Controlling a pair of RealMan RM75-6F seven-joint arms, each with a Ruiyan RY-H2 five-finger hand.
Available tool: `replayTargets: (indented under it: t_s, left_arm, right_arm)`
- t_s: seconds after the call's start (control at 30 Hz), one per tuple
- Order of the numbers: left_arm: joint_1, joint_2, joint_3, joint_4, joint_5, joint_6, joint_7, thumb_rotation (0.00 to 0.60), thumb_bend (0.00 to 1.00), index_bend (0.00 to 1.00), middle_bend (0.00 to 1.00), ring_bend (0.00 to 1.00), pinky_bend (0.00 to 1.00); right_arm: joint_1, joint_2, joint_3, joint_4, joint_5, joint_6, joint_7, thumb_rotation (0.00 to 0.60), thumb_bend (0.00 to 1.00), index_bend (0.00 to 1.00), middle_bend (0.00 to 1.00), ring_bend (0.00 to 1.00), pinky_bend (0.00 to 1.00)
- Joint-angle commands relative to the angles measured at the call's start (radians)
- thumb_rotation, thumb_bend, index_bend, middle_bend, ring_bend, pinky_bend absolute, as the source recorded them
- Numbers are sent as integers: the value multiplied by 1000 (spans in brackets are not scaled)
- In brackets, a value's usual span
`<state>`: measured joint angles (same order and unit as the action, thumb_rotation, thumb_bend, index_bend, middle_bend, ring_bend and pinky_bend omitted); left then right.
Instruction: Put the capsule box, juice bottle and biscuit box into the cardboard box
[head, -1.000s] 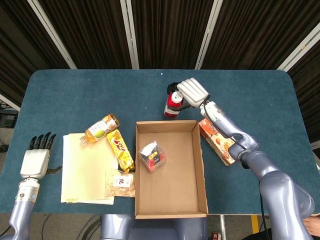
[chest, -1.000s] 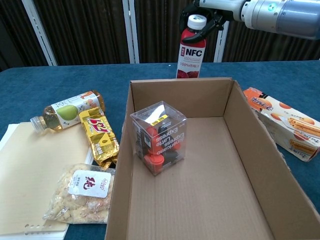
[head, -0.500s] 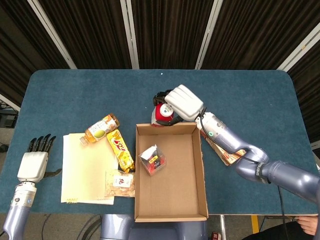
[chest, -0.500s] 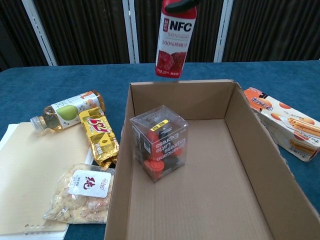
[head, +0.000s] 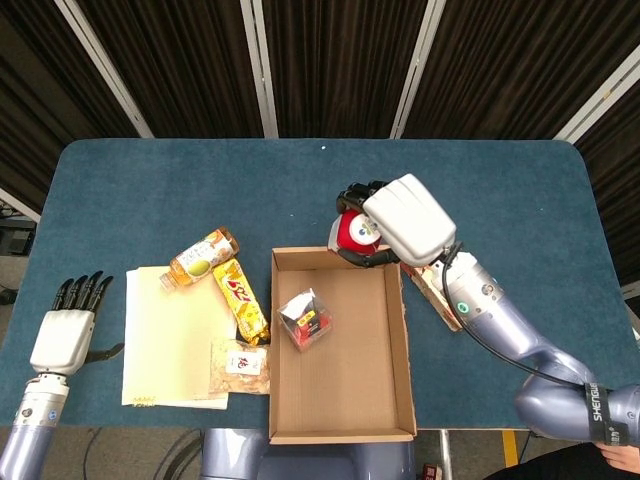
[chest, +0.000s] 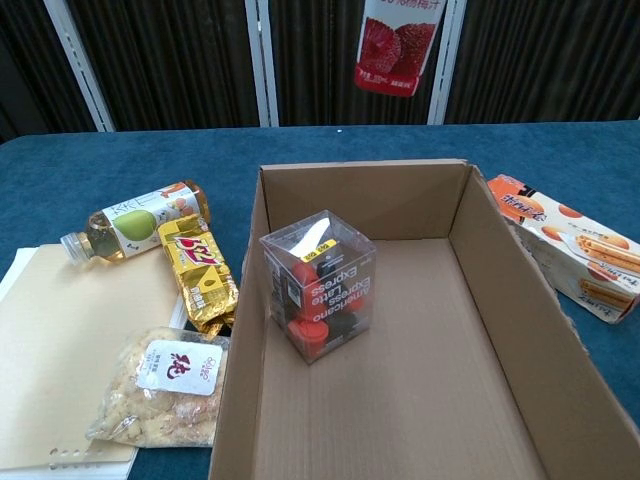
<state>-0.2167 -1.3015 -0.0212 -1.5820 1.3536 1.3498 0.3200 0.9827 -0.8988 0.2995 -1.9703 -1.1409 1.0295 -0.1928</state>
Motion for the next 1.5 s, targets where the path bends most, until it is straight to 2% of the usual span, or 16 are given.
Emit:
replayTargets:
  t_s: [0.03,0.5,0.8,0.9,0.97,1.0,1.07,1.13,1.17,1.27,1.37,1.5]
  left_arm:
    - [1,1,4,-2,4,-1,0,504,0,0,0,0,0]
    - [-4,-5,7,-3,13,-15,7,501,0,0,0,0,0]
    - [-11,-14,0,4,2,-30,16,501,0,0,0,0,0]
    - [-15,-19,0,7,-6,-44,24,504,0,0,0,0,0]
    - [-15,-21,3,5,-1,-43,28,505,0,0,0,0,0]
    - [-15,-21,4,4,0,-43,28,504,0,0,0,0,0]
    - [-13,-21,3,0,4,-37,29,506,0,0,0,0,0]
    - [-12,-20,2,0,2,-36,28,503,0,0,0,0,0]
    - [-13,-20,1,0,1,-36,27,502,0,0,0,0,0]
    - [-14,-19,-2,1,-4,-40,23,504,0,0,0,0,0]
    - [-15,-17,-3,0,-5,-44,18,503,0,0,0,0,0]
    - [-15,-11,-4,-1,-3,-44,8,502,0,0,0,0,0]
  right_arm:
    - [-14,-5,-11,1,8,2,-2,600,365,563,539,631,864]
    - [-54,-92,-68,108,-10,-40,45,600,328,550,516,627,863]
    - [-61,-131,-107,146,7,-104,39,600,289,467,447,602,838]
    - [-62,-141,-118,148,9,-117,28,600,211,362,366,537,765]
    - [-63,-143,-119,146,14,-124,32,600,154,196,256,459,690]
    - [-64,-143,-119,144,17,-131,38,600,116,94,165,387,622]
    - [-62,-137,-118,137,32,-163,65,600,41,2,27,178,439]
    - [-55,-121,-122,131,46,-202,75,600,4,0,0,34,259]
    - [-52,-113,-124,130,54,-218,74,600,0,0,0,1,171]
    - [-34,-73,-130,113,97,-269,53,600,0,0,0,0,57]
    - [-23,-41,-129,83,146,-289,33,600,0,0,0,0,13]
    - [-9,-5,-123,50,192,-265,-24,600,0,0,0,0,10]
